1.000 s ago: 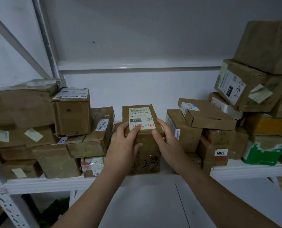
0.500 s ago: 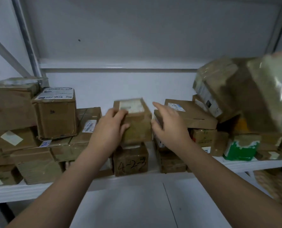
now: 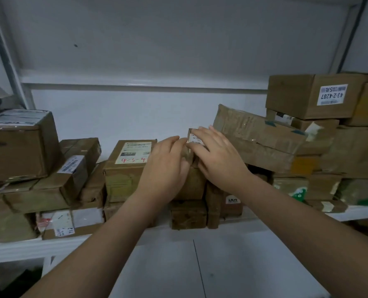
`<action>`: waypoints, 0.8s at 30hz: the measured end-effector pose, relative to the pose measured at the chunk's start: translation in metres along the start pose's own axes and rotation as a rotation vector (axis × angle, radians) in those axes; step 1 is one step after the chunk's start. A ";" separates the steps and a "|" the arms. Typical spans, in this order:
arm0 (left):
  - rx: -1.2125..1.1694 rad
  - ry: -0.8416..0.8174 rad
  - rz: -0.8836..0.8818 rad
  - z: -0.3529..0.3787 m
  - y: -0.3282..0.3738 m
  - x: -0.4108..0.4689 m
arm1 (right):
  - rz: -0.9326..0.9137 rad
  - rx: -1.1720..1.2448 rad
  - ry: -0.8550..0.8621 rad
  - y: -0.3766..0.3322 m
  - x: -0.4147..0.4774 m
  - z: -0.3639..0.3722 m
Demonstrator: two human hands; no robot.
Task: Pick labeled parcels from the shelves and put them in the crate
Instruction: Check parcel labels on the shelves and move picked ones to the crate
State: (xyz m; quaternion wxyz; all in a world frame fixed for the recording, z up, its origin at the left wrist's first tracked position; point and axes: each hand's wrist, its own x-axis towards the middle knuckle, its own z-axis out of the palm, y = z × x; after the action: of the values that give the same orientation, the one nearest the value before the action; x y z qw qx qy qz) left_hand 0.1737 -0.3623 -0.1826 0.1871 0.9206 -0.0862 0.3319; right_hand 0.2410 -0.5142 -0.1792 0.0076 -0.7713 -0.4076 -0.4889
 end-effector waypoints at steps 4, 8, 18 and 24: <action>-0.037 -0.014 -0.039 0.012 0.013 0.008 | 0.084 -0.131 0.118 0.016 -0.012 -0.013; -0.007 -0.053 -0.040 0.024 0.025 0.015 | 0.246 -0.246 -0.018 0.037 -0.022 -0.023; 0.062 -0.141 -0.045 0.039 0.037 0.029 | 0.323 -0.022 0.122 0.067 -0.013 -0.051; -0.304 -0.150 -0.171 0.028 0.052 0.035 | 0.339 0.236 0.345 0.068 -0.012 -0.076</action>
State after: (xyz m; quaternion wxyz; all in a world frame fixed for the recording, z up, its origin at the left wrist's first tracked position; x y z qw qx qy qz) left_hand 0.2024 -0.4228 -0.1650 0.3447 0.9078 -0.0705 0.2283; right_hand 0.2252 -0.5977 -0.1223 0.2485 -0.7274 -0.3197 -0.5540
